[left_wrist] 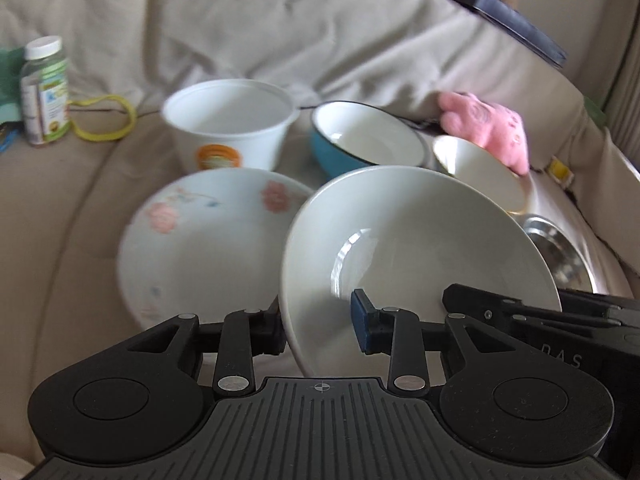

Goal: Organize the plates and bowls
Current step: 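Lower the white bowl onto the floral plate and open both grippers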

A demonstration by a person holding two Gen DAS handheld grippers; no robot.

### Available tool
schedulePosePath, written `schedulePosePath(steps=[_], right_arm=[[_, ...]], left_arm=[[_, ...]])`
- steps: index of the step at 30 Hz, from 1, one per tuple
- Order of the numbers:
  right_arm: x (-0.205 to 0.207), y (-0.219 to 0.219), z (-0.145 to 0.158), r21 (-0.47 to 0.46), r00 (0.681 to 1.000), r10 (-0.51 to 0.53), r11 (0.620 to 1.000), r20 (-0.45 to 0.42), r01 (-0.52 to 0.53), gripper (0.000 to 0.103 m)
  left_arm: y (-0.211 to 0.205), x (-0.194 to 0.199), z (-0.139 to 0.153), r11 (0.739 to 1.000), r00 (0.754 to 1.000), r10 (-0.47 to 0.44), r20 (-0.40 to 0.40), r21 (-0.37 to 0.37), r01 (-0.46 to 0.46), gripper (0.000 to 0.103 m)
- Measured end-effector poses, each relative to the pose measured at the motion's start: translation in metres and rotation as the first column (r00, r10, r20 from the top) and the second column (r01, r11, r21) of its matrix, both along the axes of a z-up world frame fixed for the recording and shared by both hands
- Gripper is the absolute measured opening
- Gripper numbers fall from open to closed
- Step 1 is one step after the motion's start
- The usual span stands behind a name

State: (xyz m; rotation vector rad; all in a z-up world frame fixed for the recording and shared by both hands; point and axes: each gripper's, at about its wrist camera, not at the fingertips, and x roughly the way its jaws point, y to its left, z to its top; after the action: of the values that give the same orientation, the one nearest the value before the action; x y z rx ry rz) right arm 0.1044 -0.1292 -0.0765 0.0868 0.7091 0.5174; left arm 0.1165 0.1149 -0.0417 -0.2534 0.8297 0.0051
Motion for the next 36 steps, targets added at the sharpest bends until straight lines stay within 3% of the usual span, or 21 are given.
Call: schedulePosePath(steps=[8, 15, 22, 29, 32, 36], right_arm=[[0.038, 0.084, -0.003, -0.093, 0.993, 0.097, 0.990, -0.068, -0.103, 0.033], [0.063, 0.117, -0.011, -0.102, 0.985, 0.100, 0.988, -0.141, -0.115, 0.033], [0.074, 0.127, -0.025, -0.114, 0.976, 0.092, 0.987, -0.199, -0.116, 0.033], [0.081, 0.127, -0.022, -0.107, 0.966, 0.088, 0.987, -0.245, -0.117, 0.032], [0.081, 0.126, -0.020, -0.107, 0.965, 0.078, 0.988, -0.250, -0.108, 0.032], [0.076, 0.127, -0.011, -0.147, 0.976, 0.076, 0.983, -0.206, -0.108, 0.033]], left_arm=[[0.069, 0.025, -0.018, 0.996, 0.995, 0.089, -0.053, -0.020, -0.090, 0.035], [0.099, 0.044, -0.030, 0.996, 0.994, 0.081, -0.077, -0.026, -0.084, 0.033], [0.117, 0.040, -0.041, 0.994, 0.995, 0.071, -0.073, -0.076, -0.077, 0.024], [0.125, 0.036, -0.041, 0.993, 0.996, 0.056, -0.064, -0.103, -0.062, 0.023], [0.125, 0.028, -0.032, 0.995, 0.997, 0.077, -0.005, -0.057, -0.077, 0.022], [0.127, 0.022, -0.023, 0.996, 0.996, 0.077, 0.041, -0.055, -0.075, 0.022]])
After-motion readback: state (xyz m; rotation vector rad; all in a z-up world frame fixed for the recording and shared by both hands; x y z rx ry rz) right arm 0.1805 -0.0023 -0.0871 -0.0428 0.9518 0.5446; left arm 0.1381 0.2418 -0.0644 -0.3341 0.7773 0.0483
